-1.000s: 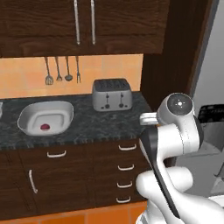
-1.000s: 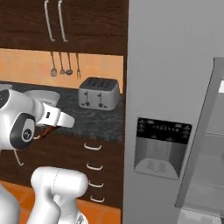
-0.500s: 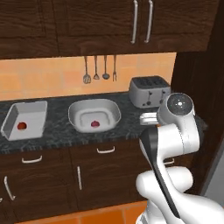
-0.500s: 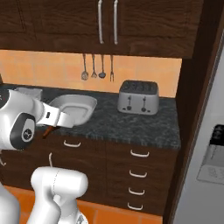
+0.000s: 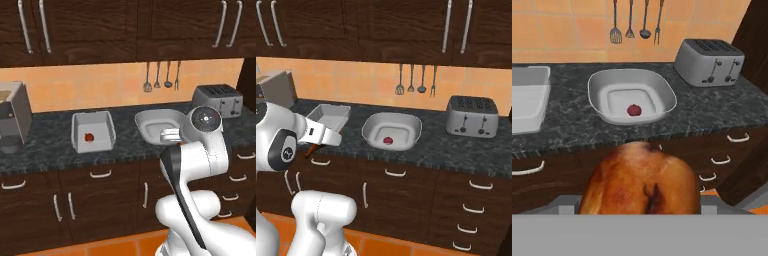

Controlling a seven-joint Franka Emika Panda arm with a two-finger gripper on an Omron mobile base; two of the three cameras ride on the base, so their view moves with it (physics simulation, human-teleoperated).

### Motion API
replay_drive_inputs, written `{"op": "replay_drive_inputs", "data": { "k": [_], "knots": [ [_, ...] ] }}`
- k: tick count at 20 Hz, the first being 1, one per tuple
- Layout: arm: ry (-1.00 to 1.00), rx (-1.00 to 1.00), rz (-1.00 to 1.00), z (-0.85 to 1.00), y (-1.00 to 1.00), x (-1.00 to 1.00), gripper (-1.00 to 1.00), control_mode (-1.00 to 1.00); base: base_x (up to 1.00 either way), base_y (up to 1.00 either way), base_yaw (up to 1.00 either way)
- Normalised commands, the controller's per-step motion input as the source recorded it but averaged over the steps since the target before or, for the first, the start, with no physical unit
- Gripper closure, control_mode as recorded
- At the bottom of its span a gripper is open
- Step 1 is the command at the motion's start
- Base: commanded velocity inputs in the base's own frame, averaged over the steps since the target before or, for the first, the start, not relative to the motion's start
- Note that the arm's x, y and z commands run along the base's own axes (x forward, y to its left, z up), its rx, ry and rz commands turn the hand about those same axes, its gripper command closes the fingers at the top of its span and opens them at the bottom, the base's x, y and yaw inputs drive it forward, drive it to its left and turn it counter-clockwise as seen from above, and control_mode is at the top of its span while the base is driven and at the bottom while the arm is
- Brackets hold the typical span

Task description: Place one tomato and one chicken drumstick in each tupperware on the nearby counter, to pack two identical lunches.

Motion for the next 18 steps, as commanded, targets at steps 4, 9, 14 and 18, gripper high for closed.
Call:
{"op": "replay_drive_inputs", "data": {
  "k": [4,9,14,18],
  "knots": [
    [0.0,0.0,0.0,0.0,0.0,0.0,1.0,1.0,0.1,0.83,-0.03],
    [0.0,0.0,0.0,0.0,0.0,0.0,1.0,1.0,0.26,0.64,-0.01],
    [0.0,0.0,0.0,0.0,0.0,0.0,1.0,1.0,0.72,0.33,0.0],
    [0.0,0.0,0.0,0.0,0.0,0.0,1.0,1.0,0.28,0.08,0.0]
  ]
}}
